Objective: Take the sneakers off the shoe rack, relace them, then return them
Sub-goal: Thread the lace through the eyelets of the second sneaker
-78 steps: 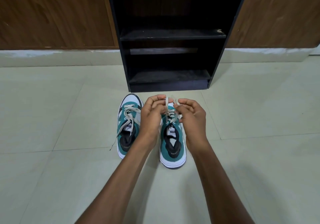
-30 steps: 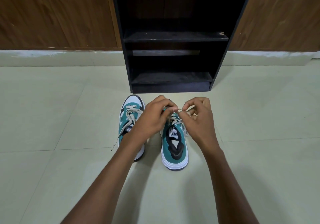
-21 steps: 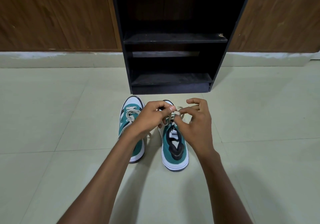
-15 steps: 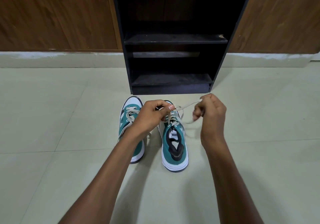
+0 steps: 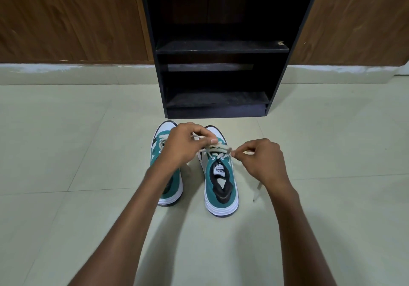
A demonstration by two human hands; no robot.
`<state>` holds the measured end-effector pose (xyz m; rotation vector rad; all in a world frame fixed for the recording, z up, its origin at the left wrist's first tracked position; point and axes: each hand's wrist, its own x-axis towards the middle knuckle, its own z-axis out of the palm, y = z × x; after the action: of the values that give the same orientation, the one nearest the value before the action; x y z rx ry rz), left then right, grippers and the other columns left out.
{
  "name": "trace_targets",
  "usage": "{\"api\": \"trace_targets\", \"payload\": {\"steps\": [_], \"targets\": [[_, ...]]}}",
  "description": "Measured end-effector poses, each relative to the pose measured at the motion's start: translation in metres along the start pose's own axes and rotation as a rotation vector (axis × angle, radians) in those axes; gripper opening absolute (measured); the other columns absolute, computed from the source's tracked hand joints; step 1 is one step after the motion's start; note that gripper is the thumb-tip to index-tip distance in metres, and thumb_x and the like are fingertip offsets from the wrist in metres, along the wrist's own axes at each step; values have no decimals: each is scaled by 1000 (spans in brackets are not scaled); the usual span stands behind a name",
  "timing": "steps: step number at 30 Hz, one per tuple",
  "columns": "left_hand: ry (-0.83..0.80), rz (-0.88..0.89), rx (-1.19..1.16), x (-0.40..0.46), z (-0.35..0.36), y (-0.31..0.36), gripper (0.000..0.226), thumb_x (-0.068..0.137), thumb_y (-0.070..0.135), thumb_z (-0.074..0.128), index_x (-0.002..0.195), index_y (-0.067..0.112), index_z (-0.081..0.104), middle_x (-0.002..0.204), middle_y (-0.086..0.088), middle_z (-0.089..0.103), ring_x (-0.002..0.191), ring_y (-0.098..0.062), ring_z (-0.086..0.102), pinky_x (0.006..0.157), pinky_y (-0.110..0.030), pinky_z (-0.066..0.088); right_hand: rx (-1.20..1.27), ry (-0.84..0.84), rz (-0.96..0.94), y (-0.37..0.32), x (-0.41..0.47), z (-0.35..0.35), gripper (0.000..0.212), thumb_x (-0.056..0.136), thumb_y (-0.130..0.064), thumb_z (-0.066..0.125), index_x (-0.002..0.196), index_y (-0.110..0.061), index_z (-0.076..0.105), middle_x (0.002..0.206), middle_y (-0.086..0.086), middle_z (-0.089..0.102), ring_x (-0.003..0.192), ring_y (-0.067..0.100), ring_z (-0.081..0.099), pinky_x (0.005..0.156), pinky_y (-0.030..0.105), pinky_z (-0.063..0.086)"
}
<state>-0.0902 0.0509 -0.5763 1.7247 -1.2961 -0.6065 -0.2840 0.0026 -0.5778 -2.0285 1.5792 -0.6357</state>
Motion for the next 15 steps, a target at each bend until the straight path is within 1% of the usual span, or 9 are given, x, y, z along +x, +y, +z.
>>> {"api": "trace_targets", "payload": {"steps": [3, 5, 6, 7, 8, 10, 12, 14, 15], "targets": [[-10, 4, 264, 4, -18, -7, 6, 79, 25, 83, 85, 23, 82, 79, 14, 63, 80, -4, 59, 73, -22, 44, -168, 11, 142, 9, 2, -4, 12, 86, -29, 75, 89, -18, 81, 87, 4, 76, 74, 25, 62, 68, 26, 44], [-69, -40, 422, 4, -23, -12, 3, 82, 21, 80, 85, 22, 81, 77, 9, 66, 84, -13, 64, 74, -26, 46, -243, 7, 239, 14, 2, -6, 10, 86, -20, 72, 86, -11, 75, 74, 3, 65, 67, 25, 54, 66, 26, 42], [-105, -66, 490, 3, -23, -14, 4, 83, 20, 79, 86, 23, 81, 80, 6, 70, 85, -16, 66, 73, -28, 47, -274, 4, 267, 15, 1, -6, 8, 85, -17, 70, 85, -9, 72, 71, 2, 60, 65, 25, 51, 65, 27, 42], [-136, -78, 543, 1, -22, -16, 7, 83, 22, 79, 89, 24, 80, 86, 3, 73, 87, -18, 66, 74, -30, 50, -304, -5, 274, 16, 0, -6, 8, 85, -15, 70, 85, -8, 70, 75, 4, 60, 66, 24, 51, 66, 27, 43], [-157, -66, 581, -1, -19, -16, 13, 83, 24, 78, 96, 24, 79, 94, 0, 74, 92, -19, 65, 79, -33, 52, -316, -12, 258, 17, -1, -4, 9, 84, -16, 70, 88, -8, 71, 86, 7, 63, 73, 24, 53, 68, 28, 43], [-190, 16, 624, -5, -9, -16, 29, 84, 27, 75, 114, 25, 73, 109, -4, 68, 108, -23, 56, 94, -39, 49, -273, -29, 192, 17, -3, 1, 15, 83, -18, 73, 96, -11, 71, 112, 10, 58, 100, 27, 54, 77, 30, 45], [-213, 90, 599, -8, 2, -11, 34, 88, 22, 70, 122, 23, 69, 117, -5, 63, 116, -24, 51, 102, -40, 44, -166, -55, 109, 15, -2, 8, 25, 79, -18, 79, 102, -15, 69, 124, 8, 54, 120, 28, 48, 88, 33, 45], [-199, 90, 524, -11, 11, -8, 30, 89, 14, 65, 118, 20, 72, 115, -4, 69, 112, -22, 59, 99, -38, 49, -61, -105, 32, 13, 0, 13, 32, 80, -21, 81, 111, -19, 72, 130, 5, 60, 123, 25, 53, 96, 32, 45], [-179, 64, 488, -12, 13, -8, 28, 89, 12, 64, 114, 19, 74, 111, -4, 73, 106, -21, 64, 96, -36, 52, -30, -137, 10, 12, 1, 15, 31, 83, -23, 80, 113, -19, 74, 129, 4, 65, 118, 22, 59, 96, 31, 47]]}}
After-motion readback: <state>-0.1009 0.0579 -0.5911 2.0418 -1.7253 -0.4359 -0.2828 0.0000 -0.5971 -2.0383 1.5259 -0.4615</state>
